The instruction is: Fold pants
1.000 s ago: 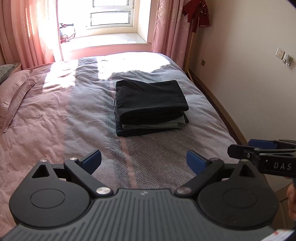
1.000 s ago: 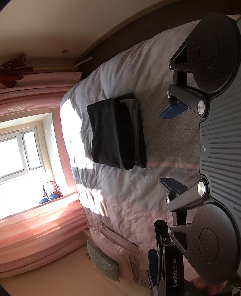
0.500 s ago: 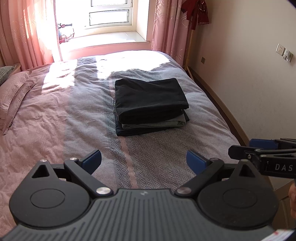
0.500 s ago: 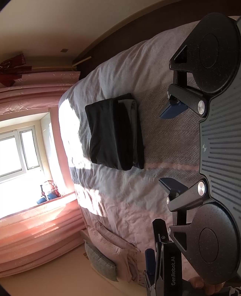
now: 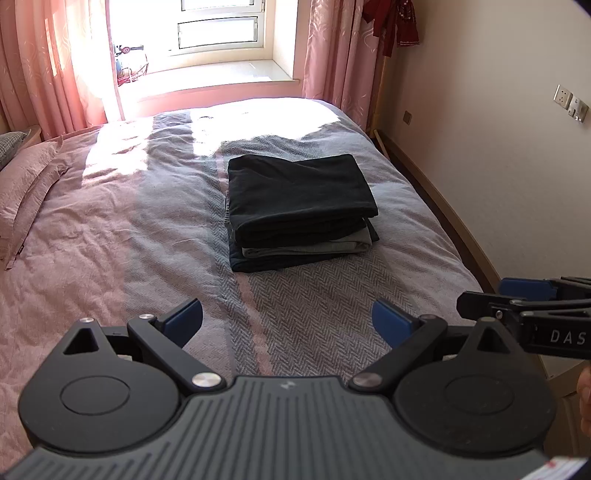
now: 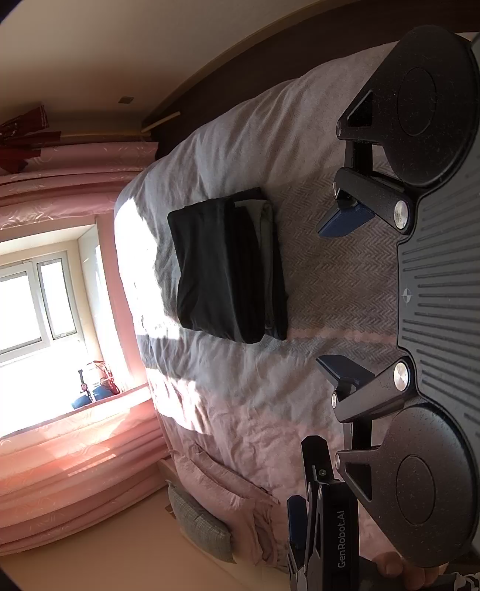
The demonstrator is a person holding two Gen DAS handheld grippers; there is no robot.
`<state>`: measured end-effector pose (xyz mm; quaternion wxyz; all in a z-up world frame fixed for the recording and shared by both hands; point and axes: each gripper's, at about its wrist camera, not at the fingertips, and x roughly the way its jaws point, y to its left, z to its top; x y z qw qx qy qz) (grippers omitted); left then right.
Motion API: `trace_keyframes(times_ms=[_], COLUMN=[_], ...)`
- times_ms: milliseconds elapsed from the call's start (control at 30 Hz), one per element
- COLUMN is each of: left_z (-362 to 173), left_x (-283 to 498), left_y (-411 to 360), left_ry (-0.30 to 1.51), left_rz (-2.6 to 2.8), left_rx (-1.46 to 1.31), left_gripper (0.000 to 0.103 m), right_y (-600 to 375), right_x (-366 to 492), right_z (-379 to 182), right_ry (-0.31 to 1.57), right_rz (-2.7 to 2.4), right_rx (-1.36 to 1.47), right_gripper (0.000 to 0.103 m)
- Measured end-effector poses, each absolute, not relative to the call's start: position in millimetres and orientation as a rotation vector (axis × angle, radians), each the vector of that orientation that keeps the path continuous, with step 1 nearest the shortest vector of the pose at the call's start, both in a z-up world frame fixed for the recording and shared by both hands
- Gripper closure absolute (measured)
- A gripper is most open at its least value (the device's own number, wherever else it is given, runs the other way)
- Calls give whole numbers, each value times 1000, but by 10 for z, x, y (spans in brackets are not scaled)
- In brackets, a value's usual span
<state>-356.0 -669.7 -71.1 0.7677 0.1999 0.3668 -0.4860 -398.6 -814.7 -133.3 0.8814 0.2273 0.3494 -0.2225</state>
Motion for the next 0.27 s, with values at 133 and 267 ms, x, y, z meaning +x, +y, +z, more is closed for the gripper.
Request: trace_keyframes(times_ms=[133, 267], left_z=[-725, -733], left_x=[-3569, -3580], left_y=[-6748, -6802], left_ry=[795, 797], left_rz=[-1061, -1060], left_rx=[437, 440], left_gripper=[6, 6], right_y=[-8197, -8252], right_x=[-3988, -3980], right_z=[-1353, -1365], right_ry=[731, 735], right_rz=[-464, -466], right_rx=[477, 482], right_gripper=[36, 36])
